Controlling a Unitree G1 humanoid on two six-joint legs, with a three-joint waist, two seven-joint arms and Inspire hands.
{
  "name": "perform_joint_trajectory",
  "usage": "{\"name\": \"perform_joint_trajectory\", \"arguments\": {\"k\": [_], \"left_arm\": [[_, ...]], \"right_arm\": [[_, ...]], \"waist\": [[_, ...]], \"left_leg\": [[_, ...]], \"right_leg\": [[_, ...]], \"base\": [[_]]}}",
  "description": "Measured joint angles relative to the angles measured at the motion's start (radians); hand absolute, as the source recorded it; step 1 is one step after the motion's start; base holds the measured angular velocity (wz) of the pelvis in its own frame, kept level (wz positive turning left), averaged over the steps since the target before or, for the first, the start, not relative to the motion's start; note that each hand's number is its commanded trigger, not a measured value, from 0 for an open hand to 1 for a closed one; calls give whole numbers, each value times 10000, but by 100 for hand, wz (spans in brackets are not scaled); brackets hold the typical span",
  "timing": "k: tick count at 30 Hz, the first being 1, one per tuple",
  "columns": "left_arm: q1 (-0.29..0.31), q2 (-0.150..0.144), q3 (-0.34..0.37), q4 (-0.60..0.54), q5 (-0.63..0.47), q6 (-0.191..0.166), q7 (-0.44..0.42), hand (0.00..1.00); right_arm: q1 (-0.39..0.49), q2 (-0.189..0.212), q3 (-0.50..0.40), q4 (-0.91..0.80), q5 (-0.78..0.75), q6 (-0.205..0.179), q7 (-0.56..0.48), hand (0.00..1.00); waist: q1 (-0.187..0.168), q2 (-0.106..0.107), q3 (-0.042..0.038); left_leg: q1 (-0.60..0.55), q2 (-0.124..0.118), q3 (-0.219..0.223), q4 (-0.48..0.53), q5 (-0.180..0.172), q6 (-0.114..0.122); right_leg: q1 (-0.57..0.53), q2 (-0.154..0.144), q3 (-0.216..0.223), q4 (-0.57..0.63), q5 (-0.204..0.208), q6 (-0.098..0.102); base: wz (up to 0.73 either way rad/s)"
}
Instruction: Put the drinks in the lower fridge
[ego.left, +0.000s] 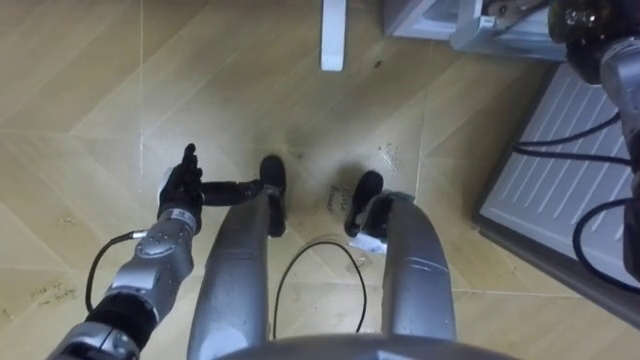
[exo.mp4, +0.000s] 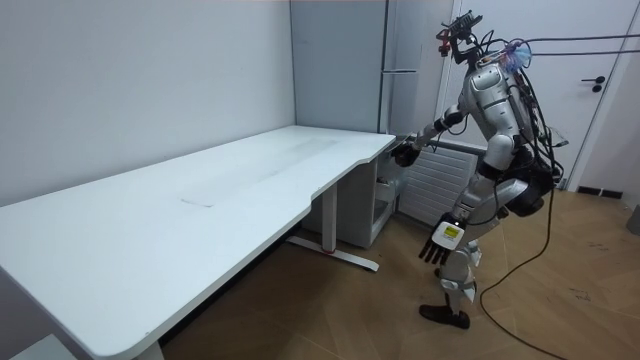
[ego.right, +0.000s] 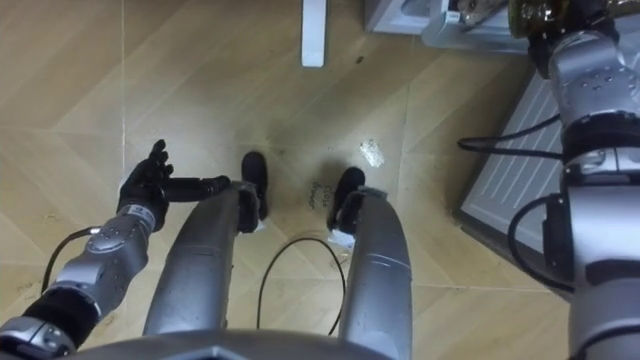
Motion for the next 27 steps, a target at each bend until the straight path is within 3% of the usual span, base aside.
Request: {"name": "perform_joint_trajectory", "arguments": {"k": [3, 4, 5, 6, 7, 8, 22, 27], "left_arm": [[145, 0, 11, 1, -7, 0, 0, 0], [188, 0, 3, 0, -6, 0, -4, 0], [203, 0, 3, 0, -6, 0, -4, 0], [221, 0, 3, 0, -1, -1, -5, 0], [230, 8, 4, 0, 6, -1, -10, 0], [233, 14, 4, 0, 7, -2, -15, 0], [323, 74, -199, -103, -4, -45, -15, 0], [660, 151, -251, -551, -14, -57, -15, 0]], "right_arm": [[-7, 0, 5, -4, 47, 0, -26, 100], [-7, 0, 5, -19, 67, 0, -81, 93], [-7, 0, 6, -40, 73, 0, -121, 52], [-13, 0, 5, -45, 120, -1, -143, 43], [-36, 0, 5, -52, 198, -5, -188, 10], [-55, 0, 5, -58, 253, -9, -221, 0], [-209, 0, 7, 19, 566, -49, -407, 0], [-220, 0, 7, 57, 985, -115, -159, 0]], "waist": [[17, 0, -1], [17, -1, -1], [17, -1, -1], [22, -1, -1], [28, -1, -1], [27, -1, -1], [49, -9, -2], [49, -14, 1]], "left_leg": [[-14, 17, 0, 40, 0, -1], [-15, 12, 1, 48, 0, -1], [-15, 11, 2, 51, 0, -1], [-15, 14, 6, 57, 0, -1], [-16, 20, 10, 65, -1, -1], [-16, 21, 12, 66, -1, -1], [-21, 45, 36, 116, -25, -5], [-57, 120, 66, 365, -170, 5]], "right_leg": [[-12, 0, -14, 38, 6, -20], [-19, 0, 2, 58, 5, -19], [-21, 0, 4, 63, 5, -18], [-21, 0, 6, 70, 5, -18], [-22, 2, 4, 71, 6, -20], [-22, 2, 4, 71, 6, -20], [-14, -49, -63, 80, 19, -65], [-10, -67, -104, 238, -61, -108]], "base": [[0], [0], [0], [0], [0], [0], [0], [-1]]}}
